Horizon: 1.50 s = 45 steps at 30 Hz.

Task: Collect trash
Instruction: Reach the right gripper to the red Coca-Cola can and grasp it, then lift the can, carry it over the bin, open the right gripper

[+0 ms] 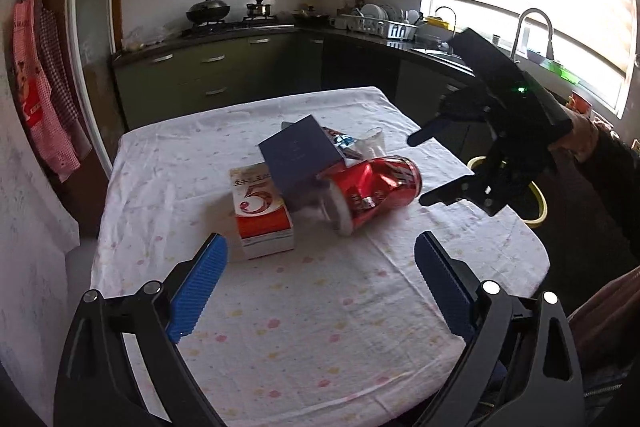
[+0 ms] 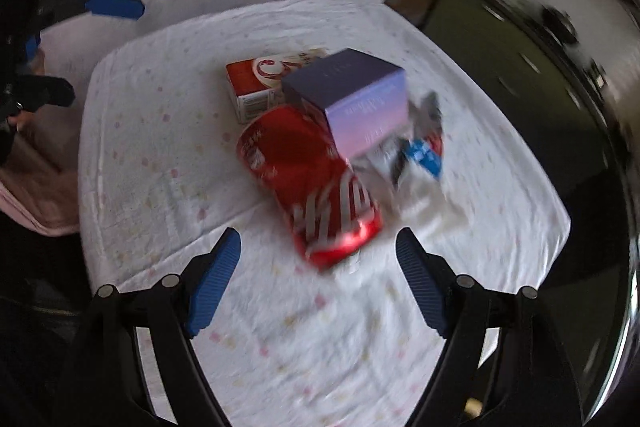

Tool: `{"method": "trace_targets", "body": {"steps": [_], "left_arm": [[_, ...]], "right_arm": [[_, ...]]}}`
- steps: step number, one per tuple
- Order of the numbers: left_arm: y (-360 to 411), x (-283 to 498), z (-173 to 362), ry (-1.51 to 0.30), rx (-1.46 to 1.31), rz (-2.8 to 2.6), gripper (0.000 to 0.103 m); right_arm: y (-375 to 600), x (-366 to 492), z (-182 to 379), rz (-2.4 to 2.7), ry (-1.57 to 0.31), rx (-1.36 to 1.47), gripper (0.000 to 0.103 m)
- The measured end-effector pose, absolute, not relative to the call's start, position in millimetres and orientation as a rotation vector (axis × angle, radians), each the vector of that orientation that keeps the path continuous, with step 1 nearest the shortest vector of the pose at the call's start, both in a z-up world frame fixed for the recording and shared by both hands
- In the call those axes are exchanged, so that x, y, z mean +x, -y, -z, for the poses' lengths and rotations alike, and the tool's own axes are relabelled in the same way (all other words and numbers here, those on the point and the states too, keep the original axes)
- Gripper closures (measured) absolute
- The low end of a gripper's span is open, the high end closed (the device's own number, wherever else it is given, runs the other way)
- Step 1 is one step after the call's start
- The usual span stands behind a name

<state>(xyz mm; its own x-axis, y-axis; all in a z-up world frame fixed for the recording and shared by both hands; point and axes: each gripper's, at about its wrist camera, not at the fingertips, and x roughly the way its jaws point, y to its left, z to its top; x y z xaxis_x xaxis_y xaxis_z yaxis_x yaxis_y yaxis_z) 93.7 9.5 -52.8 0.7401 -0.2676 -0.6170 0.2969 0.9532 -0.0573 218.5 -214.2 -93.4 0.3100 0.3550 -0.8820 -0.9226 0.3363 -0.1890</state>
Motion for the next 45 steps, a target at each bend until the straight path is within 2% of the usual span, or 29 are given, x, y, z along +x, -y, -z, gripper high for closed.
{"method": "trace_targets", "body": {"steps": [8, 15, 18, 30, 39, 45], "left_arm": [[-23, 101, 64, -0.692, 0.004, 0.297, 0.009], [-30, 104, 71, -0.705, -0.010, 0.291, 0.009], [-31, 104, 72, -0.706, -0.014, 0.289, 0.009], [-20, 97, 69, -0.695, 0.009, 0.306, 0.009], [9, 89, 67, -0.681, 0.046, 0.377, 0.009], [33, 89, 67, -0.688, 0.071, 0.414, 0.009]], "right_arm": [[178, 237, 115, -1.035, -0.899, -0.994, 0.029], [161, 241, 132, -1.053, -0.952, -1.057, 0.041], [158, 241, 139, -1.057, -0.980, -1.043, 0.051], [188, 209, 109, -1.073, -0.971, -0.861, 0.051], [296, 198, 71, -0.748, -0.975, -0.667, 0.051], [405, 216, 88, -0.429, -1.080, -0.504, 0.051]]}}
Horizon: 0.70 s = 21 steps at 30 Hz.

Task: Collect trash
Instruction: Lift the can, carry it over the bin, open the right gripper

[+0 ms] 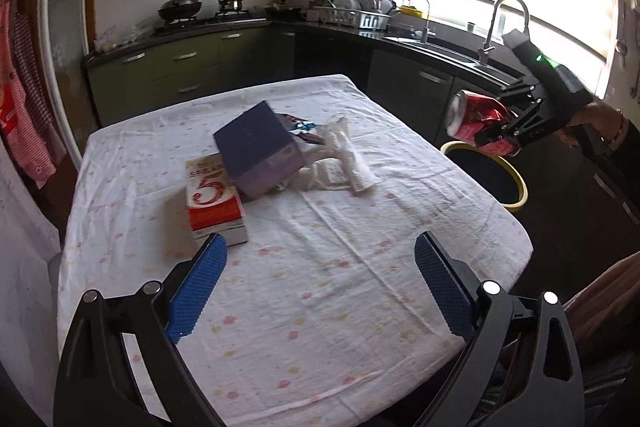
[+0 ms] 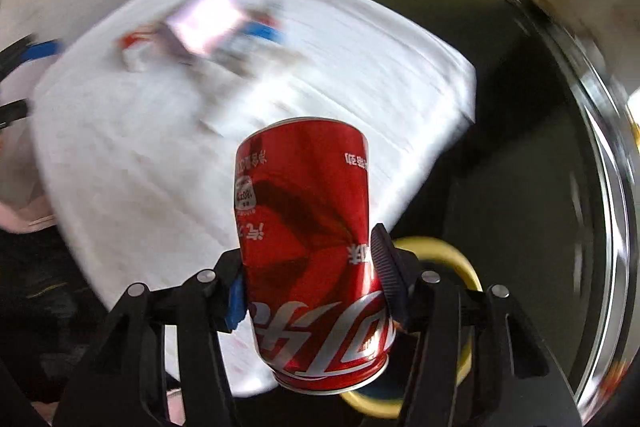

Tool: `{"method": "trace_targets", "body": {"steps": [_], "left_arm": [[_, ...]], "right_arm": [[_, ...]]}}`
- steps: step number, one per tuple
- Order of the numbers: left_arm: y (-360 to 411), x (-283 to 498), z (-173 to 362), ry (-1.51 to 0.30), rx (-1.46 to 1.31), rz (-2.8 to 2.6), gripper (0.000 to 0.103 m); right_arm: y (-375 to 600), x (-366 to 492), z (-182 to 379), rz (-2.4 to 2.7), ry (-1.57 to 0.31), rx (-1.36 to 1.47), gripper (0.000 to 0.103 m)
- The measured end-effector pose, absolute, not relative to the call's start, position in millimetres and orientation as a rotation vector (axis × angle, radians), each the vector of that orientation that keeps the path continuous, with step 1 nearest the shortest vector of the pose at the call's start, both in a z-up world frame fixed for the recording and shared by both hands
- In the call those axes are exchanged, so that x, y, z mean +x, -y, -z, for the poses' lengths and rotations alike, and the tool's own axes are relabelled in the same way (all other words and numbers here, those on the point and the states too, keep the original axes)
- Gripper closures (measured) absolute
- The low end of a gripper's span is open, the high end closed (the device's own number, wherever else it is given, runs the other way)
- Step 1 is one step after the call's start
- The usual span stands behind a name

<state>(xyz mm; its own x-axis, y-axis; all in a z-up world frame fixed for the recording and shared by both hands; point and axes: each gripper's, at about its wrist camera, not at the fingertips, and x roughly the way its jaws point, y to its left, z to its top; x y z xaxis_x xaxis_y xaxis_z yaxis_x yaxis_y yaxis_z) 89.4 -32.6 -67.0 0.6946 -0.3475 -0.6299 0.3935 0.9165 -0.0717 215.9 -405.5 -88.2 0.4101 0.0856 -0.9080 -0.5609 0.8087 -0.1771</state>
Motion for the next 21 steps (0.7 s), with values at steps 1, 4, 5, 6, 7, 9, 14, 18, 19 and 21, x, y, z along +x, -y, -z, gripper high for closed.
{"method": "trace_targets", "body": {"steps": [1, 4, 5, 6, 7, 9, 14, 18, 19, 21], "left_arm": [[35, 90, 67, -0.690, 0.074, 0.417, 0.009], [46, 92, 67, -0.696, 0.095, 0.428, 0.009], [48, 92, 66, -0.697, 0.101, 0.430, 0.009], [53, 92, 65, -0.697, 0.111, 0.433, 0.009], [55, 93, 65, -0.698, 0.117, 0.435, 0.009], [61, 93, 64, -0.699, 0.132, 0.439, 0.009], [70, 97, 64, -0.707, 0.154, 0.438, 0.009], [71, 101, 66, -0.720, 0.155, 0.436, 0.009], [72, 103, 67, -0.724, 0.155, 0.435, 0.009], [72, 105, 69, -0.728, 0.158, 0.432, 0.009]], "right_arm": [[420, 219, 94, -0.392, -1.097, -0.483, 0.051], [461, 227, 112, -0.291, -1.148, -0.419, 0.051], [471, 230, 119, -0.262, -1.162, -0.403, 0.051], [483, 234, 127, -0.236, -1.178, -0.378, 0.051], [488, 236, 132, -0.223, -1.185, -0.363, 0.051], [501, 245, 142, -0.188, -1.198, -0.335, 0.051], [528, 254, 153, -0.083, -1.158, -0.279, 0.031], [541, 239, 138, -0.061, -1.121, -0.169, 0.031], [541, 229, 134, -0.062, -1.113, -0.151, 0.031], [535, 215, 129, -0.072, -1.108, -0.128, 0.031]]}}
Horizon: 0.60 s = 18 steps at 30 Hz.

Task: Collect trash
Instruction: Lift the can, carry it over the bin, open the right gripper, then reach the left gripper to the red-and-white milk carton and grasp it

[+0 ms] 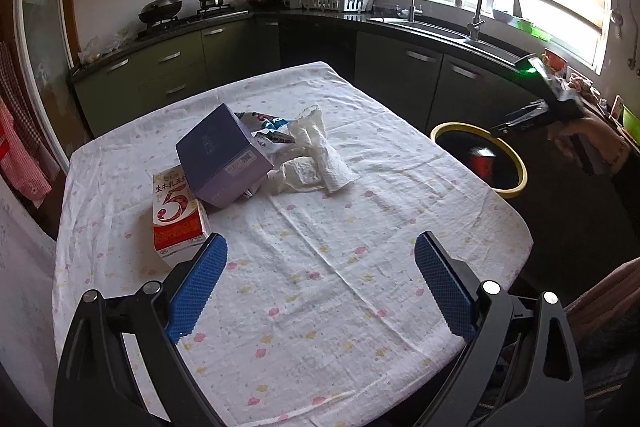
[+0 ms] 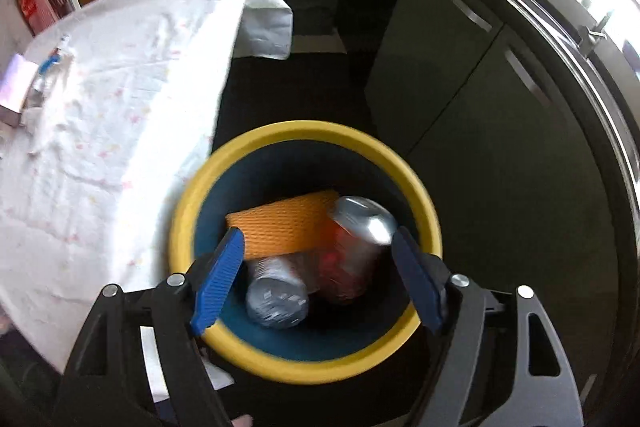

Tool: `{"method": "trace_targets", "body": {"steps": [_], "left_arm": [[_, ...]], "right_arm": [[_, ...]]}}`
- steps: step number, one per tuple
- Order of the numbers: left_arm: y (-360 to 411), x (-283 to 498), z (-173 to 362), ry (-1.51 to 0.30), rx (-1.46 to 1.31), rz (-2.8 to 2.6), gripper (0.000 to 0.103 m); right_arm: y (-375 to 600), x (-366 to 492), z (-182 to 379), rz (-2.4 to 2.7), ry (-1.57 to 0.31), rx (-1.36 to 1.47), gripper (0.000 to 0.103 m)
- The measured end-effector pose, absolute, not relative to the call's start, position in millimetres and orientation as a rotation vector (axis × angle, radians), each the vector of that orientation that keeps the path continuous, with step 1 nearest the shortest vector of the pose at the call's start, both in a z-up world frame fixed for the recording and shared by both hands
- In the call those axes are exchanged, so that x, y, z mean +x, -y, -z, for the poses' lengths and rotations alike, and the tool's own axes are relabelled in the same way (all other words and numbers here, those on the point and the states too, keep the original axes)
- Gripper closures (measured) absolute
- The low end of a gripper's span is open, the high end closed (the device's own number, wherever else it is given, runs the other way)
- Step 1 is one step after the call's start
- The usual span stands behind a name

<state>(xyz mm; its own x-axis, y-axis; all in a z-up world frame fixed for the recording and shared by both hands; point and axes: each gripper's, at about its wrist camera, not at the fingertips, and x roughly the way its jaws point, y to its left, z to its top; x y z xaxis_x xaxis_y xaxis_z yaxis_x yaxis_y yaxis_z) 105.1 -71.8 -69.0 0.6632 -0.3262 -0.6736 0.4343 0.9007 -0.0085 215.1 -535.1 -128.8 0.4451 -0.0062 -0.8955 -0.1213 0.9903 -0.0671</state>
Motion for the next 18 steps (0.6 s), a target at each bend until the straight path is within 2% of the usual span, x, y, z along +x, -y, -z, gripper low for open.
{"method": "trace_targets", "body": {"steps": [5, 18], "left_arm": [[66, 112, 74, -0.746, 0.155, 0.394, 0.009], [4, 193, 109, -0.865, 0.060, 0.095, 0.007]], "right_arm": [[505, 183, 118, -0.119, -1.086, -0.137, 0.026], [447, 168, 124, -0.255, -1.085, -0.152, 0.025]]}}
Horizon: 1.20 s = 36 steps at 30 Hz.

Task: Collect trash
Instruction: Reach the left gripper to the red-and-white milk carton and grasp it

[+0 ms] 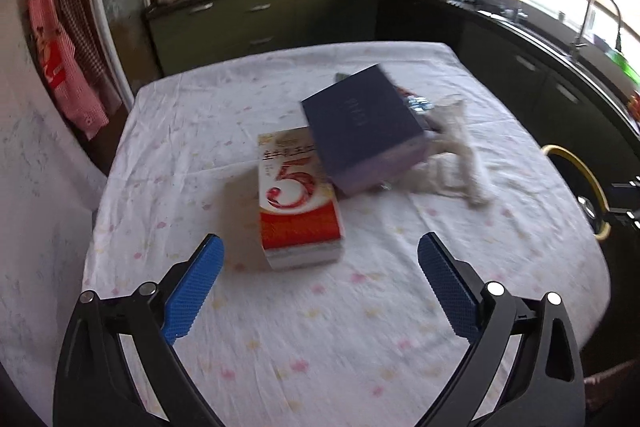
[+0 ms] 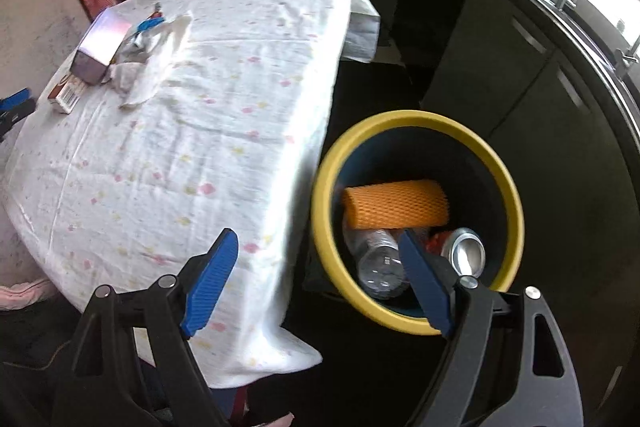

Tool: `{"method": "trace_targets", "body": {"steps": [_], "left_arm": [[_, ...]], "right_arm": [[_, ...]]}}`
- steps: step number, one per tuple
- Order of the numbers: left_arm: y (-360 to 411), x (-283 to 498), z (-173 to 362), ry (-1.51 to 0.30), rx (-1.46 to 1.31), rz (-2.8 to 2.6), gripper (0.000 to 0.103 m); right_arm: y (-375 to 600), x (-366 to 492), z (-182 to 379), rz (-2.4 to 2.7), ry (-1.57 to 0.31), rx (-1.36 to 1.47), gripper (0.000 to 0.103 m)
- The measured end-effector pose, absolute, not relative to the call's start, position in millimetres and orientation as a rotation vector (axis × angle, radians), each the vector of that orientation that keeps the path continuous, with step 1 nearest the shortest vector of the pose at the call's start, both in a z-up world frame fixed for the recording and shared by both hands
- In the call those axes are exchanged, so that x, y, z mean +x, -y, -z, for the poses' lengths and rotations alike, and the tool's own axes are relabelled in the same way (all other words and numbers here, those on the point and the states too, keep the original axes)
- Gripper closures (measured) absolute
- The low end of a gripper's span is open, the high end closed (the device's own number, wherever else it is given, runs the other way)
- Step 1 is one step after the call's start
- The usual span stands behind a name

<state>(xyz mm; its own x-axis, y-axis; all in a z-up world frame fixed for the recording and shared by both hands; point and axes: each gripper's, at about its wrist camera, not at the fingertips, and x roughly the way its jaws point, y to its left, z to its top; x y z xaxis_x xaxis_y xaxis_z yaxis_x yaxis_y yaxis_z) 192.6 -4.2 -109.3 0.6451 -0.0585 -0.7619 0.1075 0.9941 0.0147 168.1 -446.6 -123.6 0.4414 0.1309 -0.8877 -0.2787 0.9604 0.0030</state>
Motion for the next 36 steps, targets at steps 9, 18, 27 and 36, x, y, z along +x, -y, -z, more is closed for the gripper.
{"method": "trace_targets", "body": {"steps": [9, 18, 27, 36], "left_arm": [[-1, 240, 144, -0.922, 0.075, 0.020, 0.007], [-5, 260, 155, -0.949, 0.067, -0.005, 0.026], [-16, 252, 155, -0.958, 0.034, -0.005, 0.051], [-38, 203, 144, -0.930, 0.023, -0.044, 0.051]], "right_arm": [[427, 173, 133, -0.301, -1.108, -0.155, 0.025], [415, 180, 139, -0.322, -1.127, -0.158, 0.025], [406, 179, 142, -0.337, -1.141, -0.160, 0.025], [399, 176, 148, -0.360, -1.150, -0.160, 0.025]]}}
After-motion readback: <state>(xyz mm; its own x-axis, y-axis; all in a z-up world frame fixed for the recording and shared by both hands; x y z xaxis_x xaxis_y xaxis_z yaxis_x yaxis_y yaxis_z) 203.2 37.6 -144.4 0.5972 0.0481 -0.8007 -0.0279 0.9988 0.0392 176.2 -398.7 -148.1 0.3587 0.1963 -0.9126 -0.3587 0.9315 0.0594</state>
